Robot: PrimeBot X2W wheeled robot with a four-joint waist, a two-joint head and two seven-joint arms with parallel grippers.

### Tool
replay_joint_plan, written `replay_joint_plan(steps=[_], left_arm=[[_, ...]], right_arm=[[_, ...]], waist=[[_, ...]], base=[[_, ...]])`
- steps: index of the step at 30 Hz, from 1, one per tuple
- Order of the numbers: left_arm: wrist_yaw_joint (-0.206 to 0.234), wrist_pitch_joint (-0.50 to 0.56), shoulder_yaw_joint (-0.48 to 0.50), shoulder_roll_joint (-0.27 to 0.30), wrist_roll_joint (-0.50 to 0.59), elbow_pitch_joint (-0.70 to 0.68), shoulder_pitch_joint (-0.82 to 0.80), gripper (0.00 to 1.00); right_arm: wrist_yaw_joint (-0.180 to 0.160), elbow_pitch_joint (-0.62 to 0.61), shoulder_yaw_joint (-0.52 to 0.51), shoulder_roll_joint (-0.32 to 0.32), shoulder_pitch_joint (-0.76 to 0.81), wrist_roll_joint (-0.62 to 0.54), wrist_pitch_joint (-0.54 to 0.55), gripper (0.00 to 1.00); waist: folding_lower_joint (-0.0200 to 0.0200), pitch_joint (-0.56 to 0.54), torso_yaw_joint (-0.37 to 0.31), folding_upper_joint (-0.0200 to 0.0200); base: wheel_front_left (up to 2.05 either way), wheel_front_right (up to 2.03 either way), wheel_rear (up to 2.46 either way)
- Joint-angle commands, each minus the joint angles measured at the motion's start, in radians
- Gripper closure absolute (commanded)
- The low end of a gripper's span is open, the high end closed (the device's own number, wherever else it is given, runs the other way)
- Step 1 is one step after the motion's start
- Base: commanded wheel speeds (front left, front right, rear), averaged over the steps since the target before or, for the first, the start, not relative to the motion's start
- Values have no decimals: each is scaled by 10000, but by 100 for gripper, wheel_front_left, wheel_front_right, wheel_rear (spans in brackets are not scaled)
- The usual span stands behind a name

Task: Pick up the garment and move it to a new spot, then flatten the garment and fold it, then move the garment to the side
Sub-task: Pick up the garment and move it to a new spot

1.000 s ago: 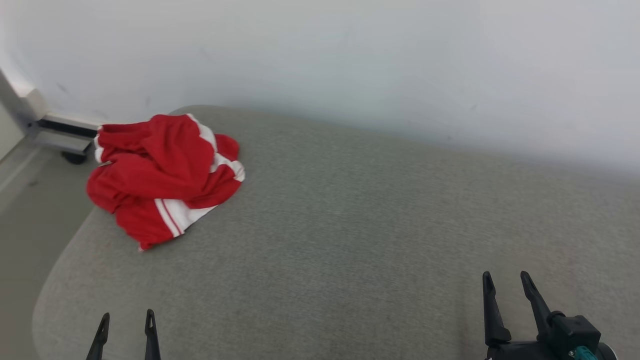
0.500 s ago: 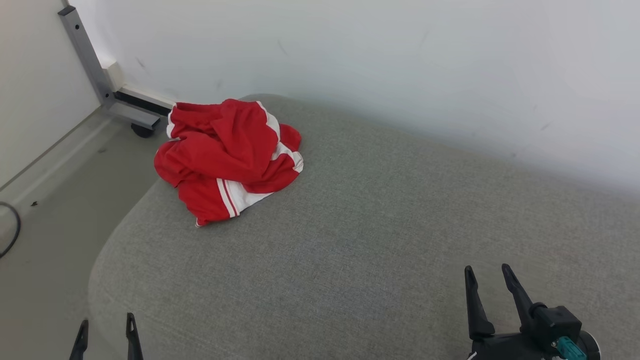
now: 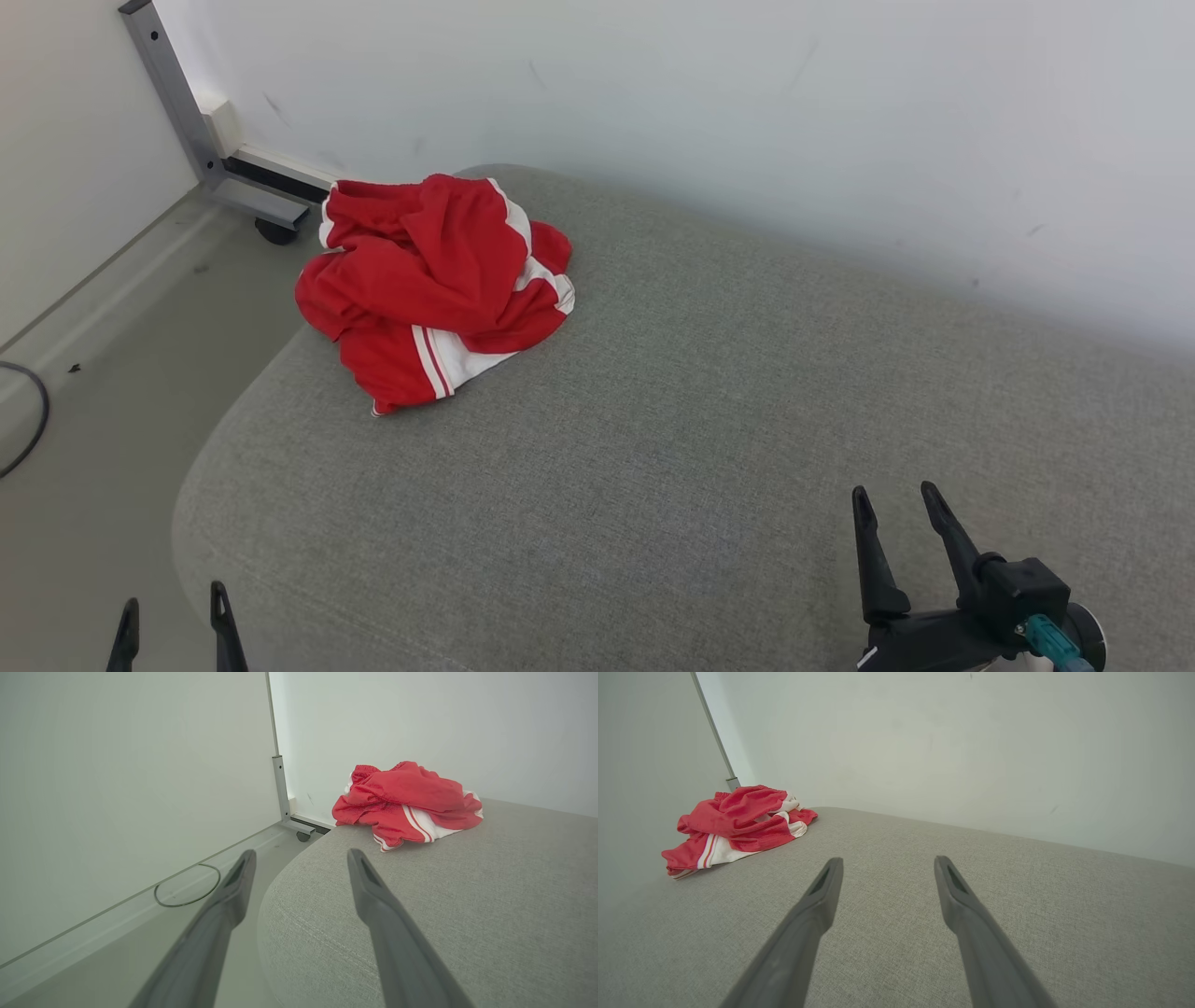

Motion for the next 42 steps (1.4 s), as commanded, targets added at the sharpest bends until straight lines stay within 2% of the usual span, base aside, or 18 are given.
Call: replay_joint_plan(steps=[1,5,9,22,31,36,42], left_arm=[[27,-35,69,-52,-142,10,-188,0],[-65,-35,124,-21,-235,101,-569,0],[-292,-35,55,260,-191,316,-1315,0],[-733,-2,1043,1520,-1309,1628,-4839,0],[-839,246,1559,2579,-1832,2843,-6615,0],[-1015,653,1485,3184,-1991,3706,-7523,0],[-1226,1360,1118,3667,-2175,5044,-8473,0]], right_arm=[[-21,-33,-31,1,47,51,-7,0],[-21,-102,-192,1,136,-8,-7,0],[-21,-251,-389,4,290,-82,-7,0],[-21,-1056,-689,2,-769,-564,-6,0],[-21,-1714,-974,7,-1275,-313,-5,0],[-21,-1894,-960,8,-1397,-158,-5,0],[-21,-2009,-983,10,-1520,-220,-6,0]], waist=[[0,-8,-33,0],[0,8,-84,0],[0,55,-193,0],[0,2112,-2779,0],[0,3480,-4140,0],[0,3972,-4514,0],[0,4246,-4602,0]], base=[[0,0,0],[0,0,0],[0,0,0],[0,0,0],[0,0,0],[0,0,0],[0,0,0]])
